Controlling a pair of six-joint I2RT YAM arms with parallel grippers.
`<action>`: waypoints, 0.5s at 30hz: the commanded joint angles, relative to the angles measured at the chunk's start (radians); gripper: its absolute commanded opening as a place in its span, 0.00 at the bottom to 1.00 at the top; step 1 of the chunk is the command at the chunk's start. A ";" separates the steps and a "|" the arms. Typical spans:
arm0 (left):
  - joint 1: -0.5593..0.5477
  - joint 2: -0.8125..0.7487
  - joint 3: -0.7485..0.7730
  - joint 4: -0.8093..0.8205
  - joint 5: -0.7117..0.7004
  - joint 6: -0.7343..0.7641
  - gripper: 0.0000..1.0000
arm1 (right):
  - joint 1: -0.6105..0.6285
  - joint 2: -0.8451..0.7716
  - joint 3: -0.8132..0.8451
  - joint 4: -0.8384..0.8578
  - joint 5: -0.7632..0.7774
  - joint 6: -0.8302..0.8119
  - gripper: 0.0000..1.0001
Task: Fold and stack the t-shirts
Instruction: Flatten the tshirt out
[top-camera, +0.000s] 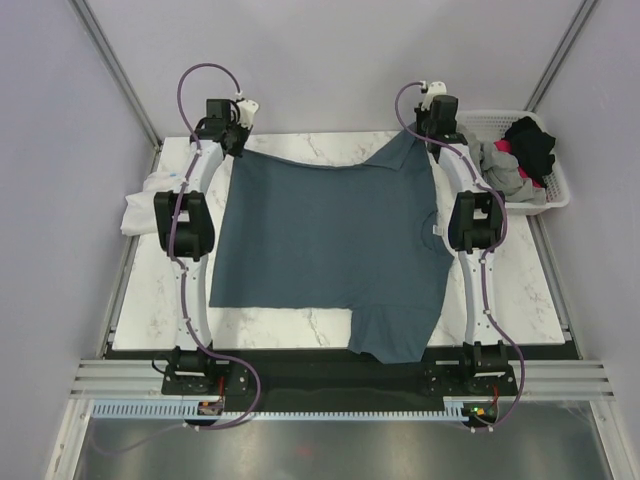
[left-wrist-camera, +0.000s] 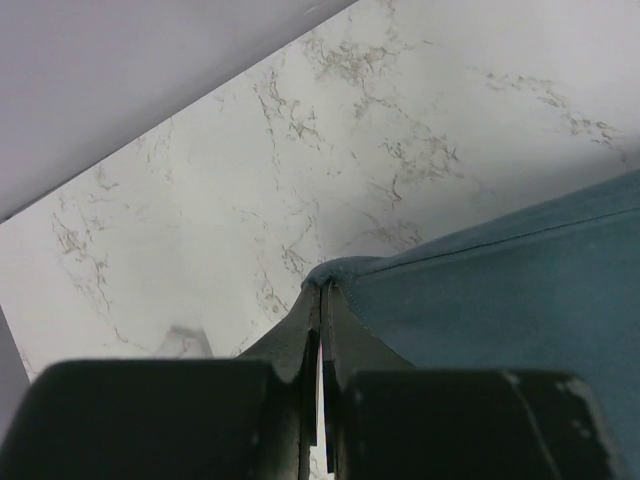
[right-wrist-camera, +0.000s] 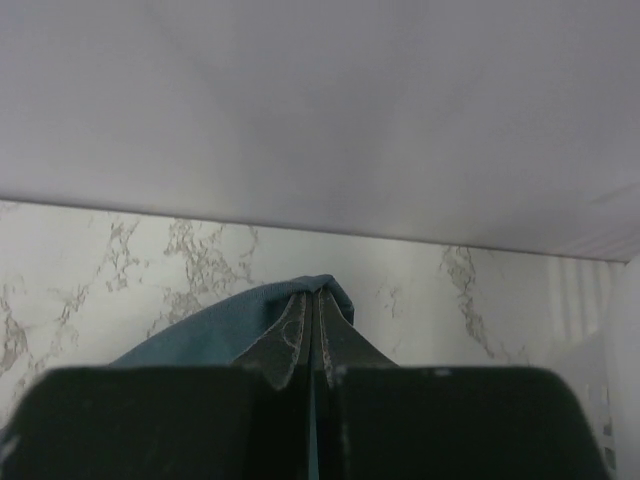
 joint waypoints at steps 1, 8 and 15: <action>0.007 0.038 0.048 0.108 -0.039 -0.008 0.02 | 0.007 0.022 0.069 0.137 0.061 -0.005 0.00; 0.012 0.051 0.053 0.131 -0.075 -0.021 0.02 | 0.021 0.028 0.068 0.191 0.058 -0.047 0.00; 0.044 -0.089 -0.076 0.131 -0.020 0.027 0.02 | 0.031 -0.150 -0.070 0.082 0.005 -0.061 0.00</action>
